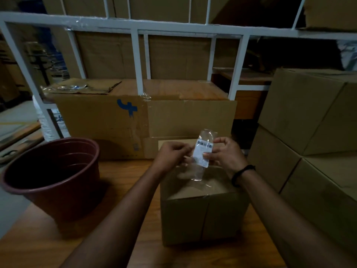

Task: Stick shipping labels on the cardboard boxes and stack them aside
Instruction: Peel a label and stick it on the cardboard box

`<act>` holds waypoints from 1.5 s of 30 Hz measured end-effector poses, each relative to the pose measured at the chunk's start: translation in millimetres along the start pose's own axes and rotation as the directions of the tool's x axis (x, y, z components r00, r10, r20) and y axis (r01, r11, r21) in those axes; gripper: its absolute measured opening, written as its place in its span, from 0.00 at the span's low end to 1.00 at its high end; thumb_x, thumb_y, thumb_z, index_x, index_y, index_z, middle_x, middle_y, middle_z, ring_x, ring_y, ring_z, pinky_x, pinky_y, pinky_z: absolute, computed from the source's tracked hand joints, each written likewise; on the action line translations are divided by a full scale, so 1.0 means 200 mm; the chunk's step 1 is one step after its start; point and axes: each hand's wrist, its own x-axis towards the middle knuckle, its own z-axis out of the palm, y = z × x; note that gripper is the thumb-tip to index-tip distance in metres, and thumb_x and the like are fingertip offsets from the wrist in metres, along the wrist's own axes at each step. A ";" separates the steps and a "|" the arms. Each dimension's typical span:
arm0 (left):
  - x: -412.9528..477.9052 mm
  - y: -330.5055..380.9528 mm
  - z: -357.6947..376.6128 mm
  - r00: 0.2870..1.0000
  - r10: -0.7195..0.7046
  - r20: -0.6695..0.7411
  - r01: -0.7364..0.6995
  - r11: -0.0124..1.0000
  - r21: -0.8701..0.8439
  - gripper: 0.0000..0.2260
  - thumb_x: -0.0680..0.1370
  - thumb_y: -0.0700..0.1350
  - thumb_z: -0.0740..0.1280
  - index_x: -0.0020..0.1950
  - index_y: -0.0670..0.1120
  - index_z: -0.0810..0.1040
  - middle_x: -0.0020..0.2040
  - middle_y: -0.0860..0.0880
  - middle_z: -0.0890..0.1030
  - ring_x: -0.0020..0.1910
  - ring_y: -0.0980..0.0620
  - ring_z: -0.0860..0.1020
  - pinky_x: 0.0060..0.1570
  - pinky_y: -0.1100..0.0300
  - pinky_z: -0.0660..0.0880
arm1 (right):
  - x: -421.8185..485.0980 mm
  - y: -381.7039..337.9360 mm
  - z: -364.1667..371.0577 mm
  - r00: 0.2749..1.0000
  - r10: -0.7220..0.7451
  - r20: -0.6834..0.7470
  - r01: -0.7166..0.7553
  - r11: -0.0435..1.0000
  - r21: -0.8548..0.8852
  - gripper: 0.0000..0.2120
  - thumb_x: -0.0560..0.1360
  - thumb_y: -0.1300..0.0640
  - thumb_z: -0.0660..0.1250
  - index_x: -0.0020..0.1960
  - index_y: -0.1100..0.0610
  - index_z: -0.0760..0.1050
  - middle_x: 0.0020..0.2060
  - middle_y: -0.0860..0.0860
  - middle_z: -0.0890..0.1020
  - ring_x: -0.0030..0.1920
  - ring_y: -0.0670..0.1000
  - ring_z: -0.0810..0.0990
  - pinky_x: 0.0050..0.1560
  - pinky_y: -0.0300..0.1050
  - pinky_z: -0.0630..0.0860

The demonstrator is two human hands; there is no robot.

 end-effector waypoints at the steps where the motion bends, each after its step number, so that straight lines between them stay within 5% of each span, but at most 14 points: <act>1: 0.00 0.01 0.00 0.998 -0.045 0.037 0.045 0.999 -0.020 0.06 0.78 0.44 0.69 0.52 0.43 0.83 0.44 0.46 0.85 0.37 0.53 0.82 0.39 0.58 0.79 | 0.01 0.01 0.01 1.000 -0.015 0.019 0.015 1.000 0.009 0.25 0.67 0.74 0.73 0.58 0.58 0.67 0.47 0.59 0.84 0.44 0.54 0.85 0.43 0.51 0.83; 5: -0.02 0.00 -0.01 0.987 -0.158 -0.041 0.155 0.985 -0.069 0.05 0.75 0.37 0.71 0.49 0.36 0.82 0.39 0.45 0.84 0.31 0.56 0.81 0.30 0.65 0.74 | 0.05 0.03 0.00 0.993 -0.092 0.078 0.095 0.995 -0.033 0.23 0.69 0.69 0.73 0.58 0.55 0.68 0.47 0.55 0.84 0.45 0.52 0.85 0.42 0.46 0.83; 8: -0.05 -0.02 -0.07 0.966 -0.233 -0.115 0.213 0.964 -0.161 0.02 0.74 0.36 0.72 0.44 0.37 0.83 0.36 0.43 0.82 0.29 0.53 0.79 0.27 0.63 0.71 | 0.11 0.07 -0.03 0.898 -0.435 0.069 0.433 0.842 -0.321 0.17 0.70 0.68 0.73 0.51 0.51 0.74 0.47 0.50 0.82 0.47 0.49 0.82 0.48 0.44 0.81; 11: -0.10 -0.01 -0.16 0.943 -0.306 -0.132 0.274 0.937 -0.216 0.04 0.73 0.36 0.73 0.46 0.36 0.83 0.40 0.39 0.83 0.31 0.49 0.78 0.31 0.59 0.74 | 0.19 0.13 -0.02 0.521 -0.741 0.424 0.822 0.300 -0.485 0.15 0.68 0.67 0.75 0.51 0.54 0.80 0.54 0.52 0.83 0.54 0.49 0.79 0.59 0.38 0.73; 14: -0.18 0.02 -0.22 0.932 -0.340 -0.126 0.303 0.921 -0.246 0.08 0.74 0.34 0.72 0.52 0.35 0.82 0.35 0.43 0.84 0.28 0.53 0.81 0.27 0.63 0.76 | 0.26 0.17 0.09 0.142 -0.723 0.676 0.932 -0.133 -0.338 0.08 0.71 0.63 0.72 0.51 0.59 0.82 0.56 0.56 0.82 0.58 0.56 0.79 0.61 0.51 0.73; 16: -0.23 0.03 -0.25 0.928 -0.340 -0.151 0.294 0.920 -0.260 0.08 0.74 0.32 0.71 0.53 0.34 0.81 0.31 0.46 0.83 0.26 0.56 0.79 0.25 0.66 0.73 | 0.27 0.16 0.20 -0.006 -0.733 0.680 0.942 -0.232 -0.241 0.04 0.75 0.62 0.70 0.47 0.61 0.82 0.52 0.57 0.84 0.54 0.58 0.81 0.58 0.54 0.75; 18: -0.28 0.04 -0.30 0.919 -0.346 -0.188 0.293 0.921 -0.258 0.07 0.76 0.34 0.70 0.52 0.34 0.81 0.28 0.48 0.81 0.23 0.58 0.77 0.23 0.68 0.71 | 0.27 0.14 0.30 -0.047 -0.751 0.659 0.956 -0.226 -0.189 0.06 0.77 0.62 0.68 0.45 0.62 0.83 0.47 0.57 0.84 0.47 0.58 0.83 0.51 0.54 0.77; 22: -0.38 -0.05 -0.55 0.894 -0.299 -0.333 0.261 0.953 -0.154 0.10 0.79 0.47 0.68 0.51 0.40 0.83 0.44 0.42 0.85 0.40 0.50 0.84 0.41 0.57 0.80 | 0.27 0.09 0.55 0.081 -0.763 0.642 0.977 -0.068 -0.204 0.08 0.78 0.60 0.65 0.48 0.60 0.83 0.43 0.55 0.85 0.41 0.54 0.84 0.41 0.50 0.80; 26: -0.50 -0.26 -0.90 0.756 0.051 -0.653 0.448 0.688 0.572 0.13 0.79 0.51 0.67 0.62 0.50 0.82 0.57 0.48 0.84 0.55 0.50 0.81 0.56 0.52 0.78 | 0.23 0.03 0.90 0.695 -0.490 0.527 0.691 0.658 -0.299 0.07 0.76 0.60 0.70 0.53 0.57 0.82 0.46 0.50 0.84 0.44 0.44 0.81 0.45 0.40 0.80; 28: -0.58 -0.39 -1.04 0.778 0.067 -0.625 0.484 0.571 0.664 0.16 0.80 0.51 0.66 0.67 0.50 0.78 0.64 0.47 0.80 0.65 0.46 0.76 0.59 0.49 0.75 | 0.26 0.02 1.11 0.815 -0.210 0.540 0.439 0.832 -0.338 0.05 0.75 0.59 0.70 0.51 0.53 0.79 0.44 0.47 0.82 0.44 0.44 0.81 0.47 0.42 0.81; 33: -0.70 -0.62 -1.27 0.847 0.025 -0.531 0.470 0.430 0.771 0.22 0.79 0.52 0.66 0.72 0.47 0.72 0.71 0.45 0.74 0.72 0.45 0.69 0.70 0.50 0.65 | 0.32 0.07 1.62 0.818 0.123 0.562 0.043 0.961 -0.272 0.04 0.75 0.65 0.70 0.46 0.60 0.76 0.50 0.61 0.82 0.49 0.55 0.84 0.47 0.48 0.82; 39: -0.73 -0.70 -1.29 0.891 0.192 -0.411 0.299 0.433 0.850 0.22 0.77 0.51 0.67 0.69 0.43 0.76 0.67 0.44 0.78 0.70 0.45 0.72 0.72 0.49 0.61 | 0.41 0.14 2.03 0.812 0.240 0.533 -0.009 0.917 -0.399 0.20 0.72 0.64 0.72 0.63 0.64 0.74 0.56 0.60 0.81 0.51 0.57 0.83 0.43 0.47 0.82; 42: -0.73 -0.73 -1.30 0.892 0.226 -0.392 0.271 0.426 0.863 0.24 0.75 0.53 0.65 0.67 0.42 0.77 0.65 0.44 0.79 0.68 0.44 0.75 0.71 0.48 0.63 | 0.43 0.18 2.12 0.821 0.282 0.496 -0.104 0.929 -0.356 0.16 0.75 0.63 0.68 0.62 0.65 0.74 0.56 0.61 0.81 0.46 0.55 0.83 0.43 0.49 0.82; 45: -0.73 -0.75 -1.29 0.880 0.286 -0.379 0.252 0.395 0.883 0.24 0.74 0.54 0.65 0.65 0.41 0.79 0.63 0.43 0.80 0.66 0.43 0.76 0.70 0.47 0.64 | 0.41 0.17 2.11 0.817 0.368 0.444 -0.261 0.922 -0.285 0.05 0.79 0.64 0.64 0.54 0.65 0.75 0.55 0.56 0.82 0.56 0.55 0.82 0.52 0.49 0.81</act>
